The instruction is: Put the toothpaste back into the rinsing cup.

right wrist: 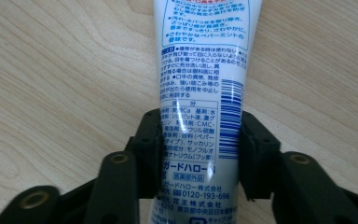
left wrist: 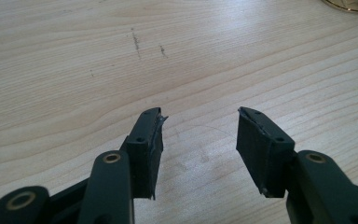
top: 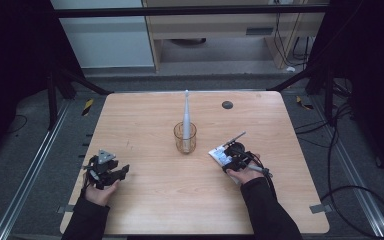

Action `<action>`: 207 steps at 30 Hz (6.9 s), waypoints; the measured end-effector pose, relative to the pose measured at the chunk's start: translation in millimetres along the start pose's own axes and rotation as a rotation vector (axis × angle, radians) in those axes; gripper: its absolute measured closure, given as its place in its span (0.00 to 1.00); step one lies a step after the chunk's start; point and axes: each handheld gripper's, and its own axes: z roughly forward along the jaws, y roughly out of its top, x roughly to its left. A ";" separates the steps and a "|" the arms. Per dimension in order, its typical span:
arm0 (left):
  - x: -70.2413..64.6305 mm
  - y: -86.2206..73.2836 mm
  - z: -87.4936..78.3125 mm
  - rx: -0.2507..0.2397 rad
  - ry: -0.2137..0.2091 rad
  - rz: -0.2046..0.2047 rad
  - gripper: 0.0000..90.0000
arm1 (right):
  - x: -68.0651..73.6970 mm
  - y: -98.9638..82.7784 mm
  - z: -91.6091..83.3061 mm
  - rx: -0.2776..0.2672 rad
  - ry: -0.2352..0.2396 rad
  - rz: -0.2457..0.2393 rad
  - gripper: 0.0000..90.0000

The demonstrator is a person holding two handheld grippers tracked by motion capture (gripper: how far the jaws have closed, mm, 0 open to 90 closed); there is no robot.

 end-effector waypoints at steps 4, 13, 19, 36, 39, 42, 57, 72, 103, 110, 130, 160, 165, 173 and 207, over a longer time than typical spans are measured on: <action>0.3 0.0 0.2 0.000 0.000 -0.002 0.55 | -0.7 -0.9 -3.9 -0.009 0.004 0.011 0.72; 0.4 0.2 -0.7 -0.008 0.001 -0.006 0.56 | -1.1 -4.9 -27.8 -0.181 0.039 0.030 0.75; 0.9 0.2 -1.6 -0.015 0.003 -0.010 0.56 | 2.2 -0.4 -57.8 -0.391 0.069 0.036 0.75; 1.0 0.7 -3.6 -0.030 0.006 -0.015 0.56 | 28.7 34.6 -89.7 -0.806 0.125 0.061 0.76; 1.8 0.5 -3.4 -0.031 -0.001 -0.022 0.56 | 31.9 42.8 -85.0 -0.831 0.131 0.069 0.76; 1.7 0.6 -3.5 -0.031 -0.001 -0.018 0.56 | 35.8 51.0 -80.3 -0.859 0.138 0.074 0.76; 2.7 0.6 -3.9 -0.036 -0.001 -0.021 0.56 | 54.6 79.7 -60.5 -0.975 0.162 0.045 0.76; 2.9 0.3 -4.1 -0.036 0.003 -0.024 0.56 | 62.4 101.3 -32.8 -1.019 0.175 0.034 0.76; 3.1 -0.5 -3.0 -0.031 0.002 -0.021 0.56 | 68.3 106.3 6.5 -0.963 0.154 -0.027 0.76; 2.9 -0.6 -2.3 -0.027 0.004 -0.020 0.56 | 65.5 102.2 12.6 -0.968 0.127 -0.022 0.76; 2.5 -0.6 -2.1 -0.025 0.007 -0.016 0.56 | 74.7 87.5 20.3 -1.028 0.076 -0.084 0.75; 2.8 -1.0 -1.4 -0.021 0.008 -0.016 0.56 | 76.7 78.6 23.9 -0.920 0.053 -0.135 0.68; 2.3 -1.0 -1.2 -0.018 0.009 -0.012 0.56 | 77.1 77.3 17.8 -0.875 0.059 -0.142 0.65; 2.5 -1.0 -0.9 -0.018 0.009 -0.013 0.56 | 76.3 73.5 10.4 -0.792 0.057 -0.141 0.55; 1.5 -2.0 -1.0 -0.012 0.002 -0.019 0.54 | 46.2 3.0 -50.0 -0.645 0.050 -0.101 0.15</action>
